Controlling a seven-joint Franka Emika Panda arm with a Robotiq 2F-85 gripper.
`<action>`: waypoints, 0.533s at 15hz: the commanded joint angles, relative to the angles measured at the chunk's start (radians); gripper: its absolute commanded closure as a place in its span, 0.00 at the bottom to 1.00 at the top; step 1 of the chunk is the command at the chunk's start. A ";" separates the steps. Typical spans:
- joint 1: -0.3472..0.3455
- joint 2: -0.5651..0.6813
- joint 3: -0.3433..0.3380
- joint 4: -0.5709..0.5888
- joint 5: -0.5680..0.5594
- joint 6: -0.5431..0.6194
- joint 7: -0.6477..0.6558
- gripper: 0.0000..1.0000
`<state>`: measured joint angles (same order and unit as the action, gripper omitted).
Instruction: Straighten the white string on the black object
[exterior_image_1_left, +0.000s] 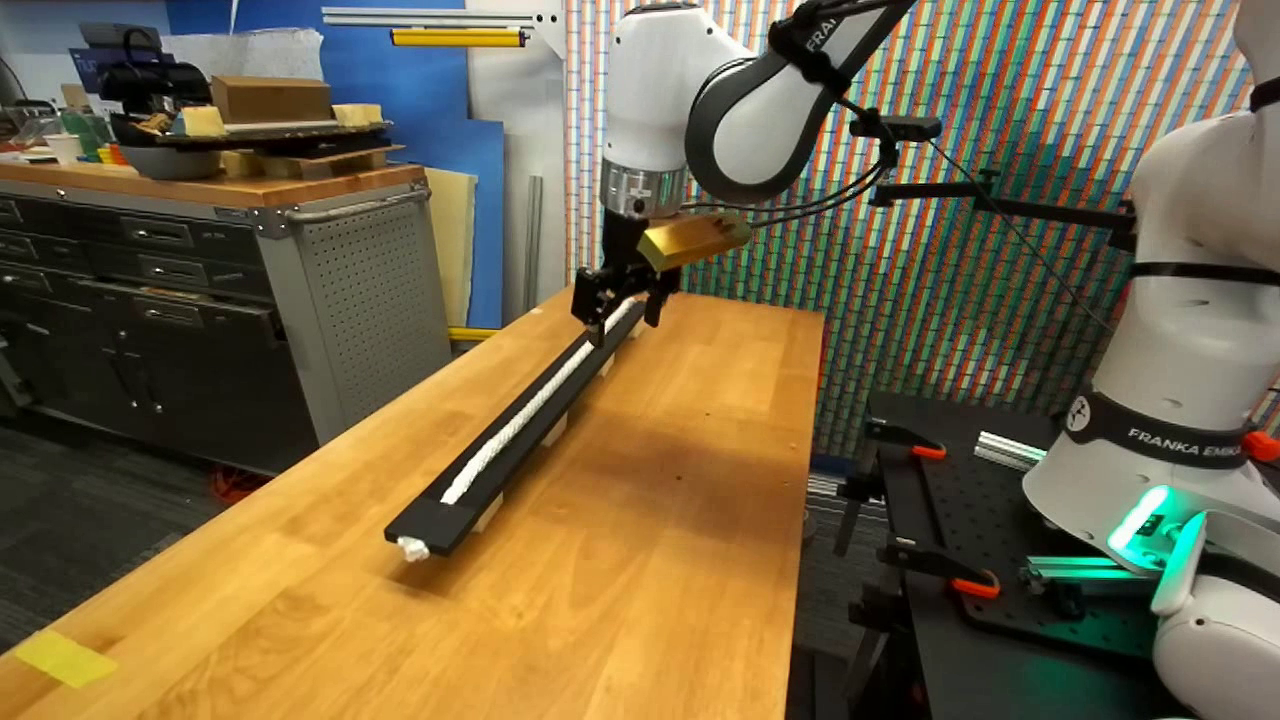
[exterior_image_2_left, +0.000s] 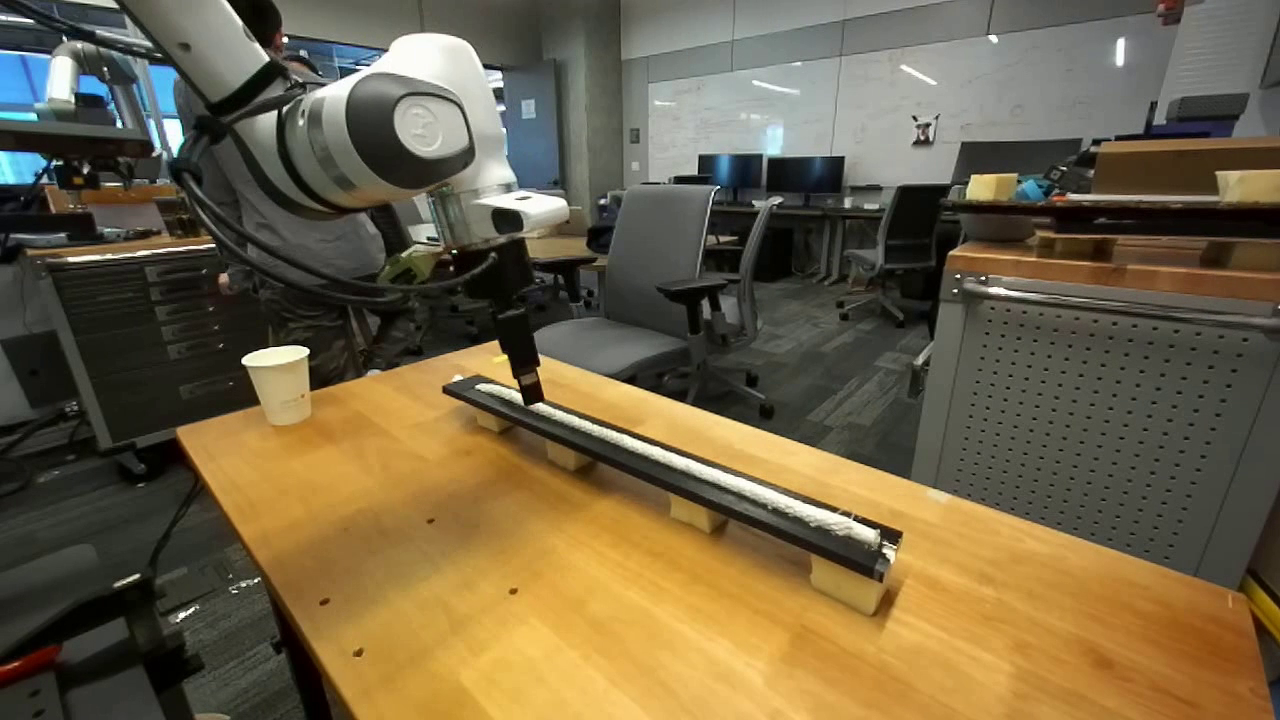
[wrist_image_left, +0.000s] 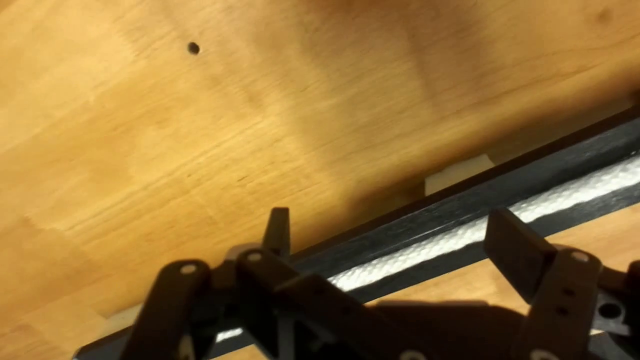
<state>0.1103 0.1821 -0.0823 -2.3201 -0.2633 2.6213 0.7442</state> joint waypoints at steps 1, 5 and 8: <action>0.049 0.069 0.024 0.071 -0.033 -0.004 0.043 0.00; 0.117 0.118 0.025 0.147 -0.084 -0.051 0.038 0.00; 0.142 0.146 0.041 0.223 -0.070 -0.168 -0.003 0.00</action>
<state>0.2345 0.2961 -0.0559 -2.1892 -0.3272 2.5699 0.7674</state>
